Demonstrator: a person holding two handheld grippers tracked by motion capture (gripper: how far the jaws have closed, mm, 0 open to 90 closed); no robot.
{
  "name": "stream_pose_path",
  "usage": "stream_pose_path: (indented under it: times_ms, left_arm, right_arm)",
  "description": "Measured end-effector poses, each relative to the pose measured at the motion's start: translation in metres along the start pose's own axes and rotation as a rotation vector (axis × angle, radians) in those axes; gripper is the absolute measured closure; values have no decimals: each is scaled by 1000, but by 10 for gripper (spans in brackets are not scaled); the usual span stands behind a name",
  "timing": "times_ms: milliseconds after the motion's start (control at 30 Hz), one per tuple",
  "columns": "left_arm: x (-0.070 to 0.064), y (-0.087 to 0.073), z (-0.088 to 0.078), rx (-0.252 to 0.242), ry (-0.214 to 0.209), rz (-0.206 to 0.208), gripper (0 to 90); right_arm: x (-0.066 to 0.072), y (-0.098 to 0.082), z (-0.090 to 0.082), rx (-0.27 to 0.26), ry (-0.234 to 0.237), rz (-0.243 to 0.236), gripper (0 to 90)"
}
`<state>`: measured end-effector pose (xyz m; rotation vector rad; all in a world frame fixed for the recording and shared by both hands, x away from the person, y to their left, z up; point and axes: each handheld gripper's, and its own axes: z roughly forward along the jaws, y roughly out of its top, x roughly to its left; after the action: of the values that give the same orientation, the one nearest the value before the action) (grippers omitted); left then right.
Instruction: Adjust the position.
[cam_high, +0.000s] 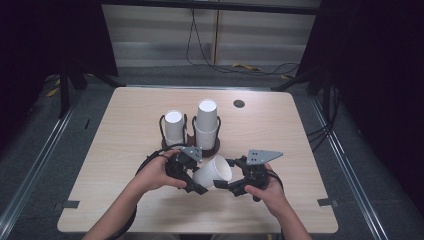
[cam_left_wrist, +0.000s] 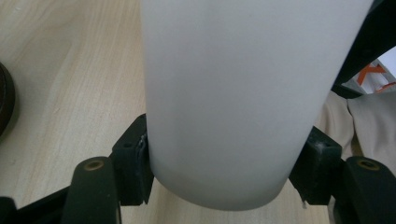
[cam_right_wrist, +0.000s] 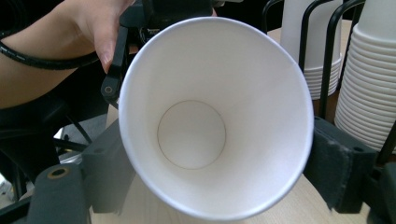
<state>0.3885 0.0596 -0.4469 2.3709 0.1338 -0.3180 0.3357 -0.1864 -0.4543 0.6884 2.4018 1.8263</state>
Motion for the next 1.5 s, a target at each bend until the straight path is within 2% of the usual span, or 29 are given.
stream_pose_path:
  times_ms: [133,333,667,1000,1133,1500]
  left_arm:
    - [-1,1,0,19,4,10,342]
    - [-2,2,2,17,4,19,343]
    - [-2,3,3,36,12,35,342]
    - [-2,2,3,27,7,17,331]
    - [-2,1,1,36,7,8,271]
    - [2,-4,-7,31,31,-20,208]
  right_arm:
    - [1,0,1,-7,8,-5,187]
    - [1,0,4,-6,10,1,176]
    - [2,1,3,10,21,-9,210]
    - [2,1,3,4,26,-22,227]
    - [0,1,1,-3,28,-17,230]
    - [-2,1,-4,20,0,-12,231]
